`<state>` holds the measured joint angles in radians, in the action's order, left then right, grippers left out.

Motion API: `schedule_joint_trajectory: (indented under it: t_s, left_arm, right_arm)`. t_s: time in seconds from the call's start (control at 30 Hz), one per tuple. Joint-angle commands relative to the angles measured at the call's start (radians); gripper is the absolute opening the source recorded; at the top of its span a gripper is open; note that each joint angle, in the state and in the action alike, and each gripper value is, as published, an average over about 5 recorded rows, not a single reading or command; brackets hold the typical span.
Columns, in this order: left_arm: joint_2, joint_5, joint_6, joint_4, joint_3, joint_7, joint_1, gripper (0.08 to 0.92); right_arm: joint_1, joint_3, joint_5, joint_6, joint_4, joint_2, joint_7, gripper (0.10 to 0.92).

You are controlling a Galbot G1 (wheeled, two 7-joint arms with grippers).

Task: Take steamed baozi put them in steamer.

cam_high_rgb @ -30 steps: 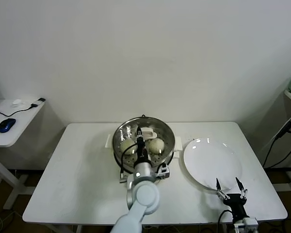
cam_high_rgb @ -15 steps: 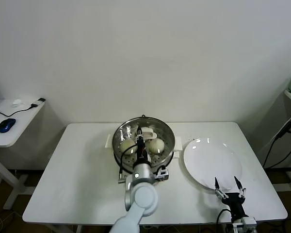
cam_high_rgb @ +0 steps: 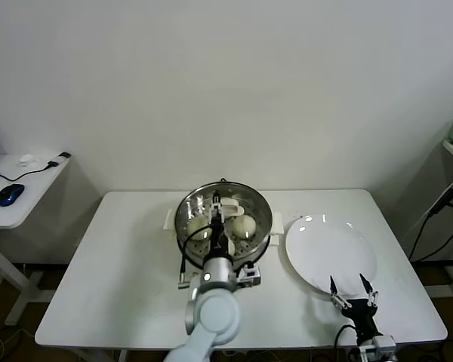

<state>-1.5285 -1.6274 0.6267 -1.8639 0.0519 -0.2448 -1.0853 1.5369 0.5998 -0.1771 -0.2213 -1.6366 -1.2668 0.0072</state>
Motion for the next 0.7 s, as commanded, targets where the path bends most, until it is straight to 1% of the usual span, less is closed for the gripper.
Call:
schedule_joint_trajectory:
  t_s: [0.03,0.13,0.23,0.33,0.4,0.5,0.57,0.63,0.7]
  left_arm:
    - [0.031,0.064,-0.008,-0.076,0.005,0.009,-0.02,0.728]
    - [0.071,0.219,-0.08,-0.154,-0.033,0.089,-0.061,0.8]
    - [0.113,0.442,-0.165,-0.238,-0.12,0.175,-0.119,0.82]
    - [0.153,0.753,-0.228,-0.325,-0.267,0.248,-0.178,0.822]
    - [0.169,0.986,-0.306,-0.353,-0.413,0.281,-0.214,0.823]
    - [0.189,1.361,-0.444,-0.326,-0.65,0.309,-0.271,0.823]
    - [0.22,1.592,-0.503,-0.28,-0.762,0.314,-0.319,0.823]
    - [0.265,1.783,-0.567,-0.216,-0.82,0.317,-0.373,0.823]
    - [0.3,1.881,-0.622,-0.144,-0.831,0.319,-0.419,0.823]
  right_arm:
    - [0.002,-0.005,-0.027,-0.027,-0.025,-0.005,0.021,0.823]
    - [0.002,-0.001,-0.03,-0.033,-0.047,-0.006,0.019,0.823]
    - [0.005,-0.002,-0.024,-0.035,-0.069,-0.003,0.004,0.823]
    - [0.006,-0.005,-0.021,-0.04,-0.076,-0.003,-0.003,0.823]
    - [0.003,-0.007,-0.023,-0.045,-0.072,-0.005,-0.004,0.823]
    - [-0.006,-0.009,-0.02,-0.049,-0.056,-0.009,-0.004,0.823]
    - [-0.015,-0.011,-0.015,-0.053,-0.041,-0.014,-0.001,0.823]
    - [-0.023,-0.013,-0.012,-0.056,-0.026,-0.018,0.0,0.823]
    - [-0.026,-0.017,-0.011,-0.058,-0.016,-0.02,0.001,0.823]
